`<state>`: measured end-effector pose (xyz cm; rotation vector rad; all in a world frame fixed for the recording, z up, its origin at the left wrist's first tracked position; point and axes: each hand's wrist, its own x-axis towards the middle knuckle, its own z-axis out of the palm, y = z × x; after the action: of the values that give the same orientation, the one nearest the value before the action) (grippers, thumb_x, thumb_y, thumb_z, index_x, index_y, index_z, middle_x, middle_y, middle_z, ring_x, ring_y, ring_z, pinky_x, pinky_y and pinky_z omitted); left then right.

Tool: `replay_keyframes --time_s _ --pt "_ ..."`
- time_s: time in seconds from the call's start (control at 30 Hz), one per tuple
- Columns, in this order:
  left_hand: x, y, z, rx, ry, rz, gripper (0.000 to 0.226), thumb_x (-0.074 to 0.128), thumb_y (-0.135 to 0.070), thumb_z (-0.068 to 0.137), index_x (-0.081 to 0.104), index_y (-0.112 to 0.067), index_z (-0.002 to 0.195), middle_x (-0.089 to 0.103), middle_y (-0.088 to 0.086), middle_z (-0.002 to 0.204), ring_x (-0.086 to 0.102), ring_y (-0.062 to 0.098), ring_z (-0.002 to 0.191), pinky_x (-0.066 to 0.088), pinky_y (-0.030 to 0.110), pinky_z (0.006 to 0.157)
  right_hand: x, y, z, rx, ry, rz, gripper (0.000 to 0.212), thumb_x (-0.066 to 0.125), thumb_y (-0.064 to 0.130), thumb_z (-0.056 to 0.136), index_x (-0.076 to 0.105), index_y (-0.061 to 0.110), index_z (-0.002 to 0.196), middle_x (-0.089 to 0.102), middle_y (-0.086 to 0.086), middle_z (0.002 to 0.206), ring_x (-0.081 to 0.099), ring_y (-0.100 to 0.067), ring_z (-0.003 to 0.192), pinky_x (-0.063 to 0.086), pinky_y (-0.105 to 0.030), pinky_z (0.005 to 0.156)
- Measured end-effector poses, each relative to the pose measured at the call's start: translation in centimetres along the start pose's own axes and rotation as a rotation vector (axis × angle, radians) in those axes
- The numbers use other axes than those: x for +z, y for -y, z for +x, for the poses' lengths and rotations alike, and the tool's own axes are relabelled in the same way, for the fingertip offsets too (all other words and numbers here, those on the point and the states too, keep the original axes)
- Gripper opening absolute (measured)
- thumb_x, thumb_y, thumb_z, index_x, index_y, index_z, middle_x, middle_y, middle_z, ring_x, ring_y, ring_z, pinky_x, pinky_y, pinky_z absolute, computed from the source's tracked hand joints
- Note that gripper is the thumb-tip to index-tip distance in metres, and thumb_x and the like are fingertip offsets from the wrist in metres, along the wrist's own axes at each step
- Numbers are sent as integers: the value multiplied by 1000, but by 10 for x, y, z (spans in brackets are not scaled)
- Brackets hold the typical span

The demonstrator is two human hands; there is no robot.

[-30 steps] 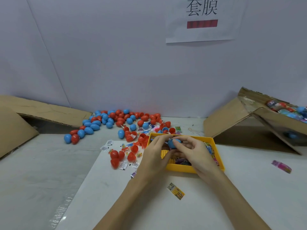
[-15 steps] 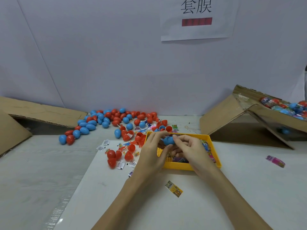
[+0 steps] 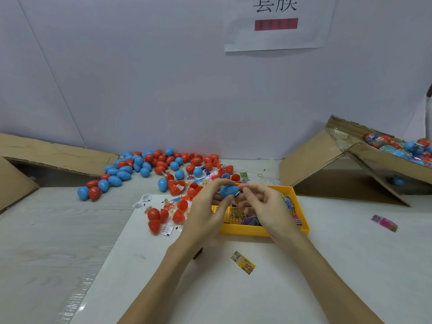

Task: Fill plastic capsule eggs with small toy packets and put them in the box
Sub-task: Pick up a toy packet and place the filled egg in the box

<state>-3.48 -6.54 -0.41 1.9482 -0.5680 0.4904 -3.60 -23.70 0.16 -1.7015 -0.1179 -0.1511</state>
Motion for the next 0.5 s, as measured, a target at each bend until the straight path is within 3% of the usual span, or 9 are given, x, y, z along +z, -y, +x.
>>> replay_keyframes --time_s 0.1,0.2,0.33,0.5 --pt "-3 4 3 -152 -81 -136 22 53 -20 106 62 -20 126 71 -3 93 70 13 80 57 23 73 2 -3 0 -65 -33 -366 21 69 14 99 73 25 115 73 8 102 70 -8 92 58 -17 72" --pt "-2 6 5 -237 -109 -204 23 43 -25 109 63 -18 116 70 4 82 68 18 73 57 26 68 11 -5 0 -81 -31 -636 20 76 22 94 78 28 113 68 6 106 63 -3 87 44 -6 65" --pt "0 9 5 -279 -112 -217 26 41 -30 109 63 -15 110 69 6 80 66 19 70 57 27 65 14 -3 1 -42 -30 -694 16 83 27 88 80 25 103 69 6 95 58 0 75 39 -5 53" --pt "0 11 5 -285 -83 -218 23 44 -33 108 64 -20 109 70 2 79 67 16 69 58 25 64 16 -1 0 -43 -140 -664 4 73 20 96 74 20 100 68 6 91 57 -1 71 40 -6 56"
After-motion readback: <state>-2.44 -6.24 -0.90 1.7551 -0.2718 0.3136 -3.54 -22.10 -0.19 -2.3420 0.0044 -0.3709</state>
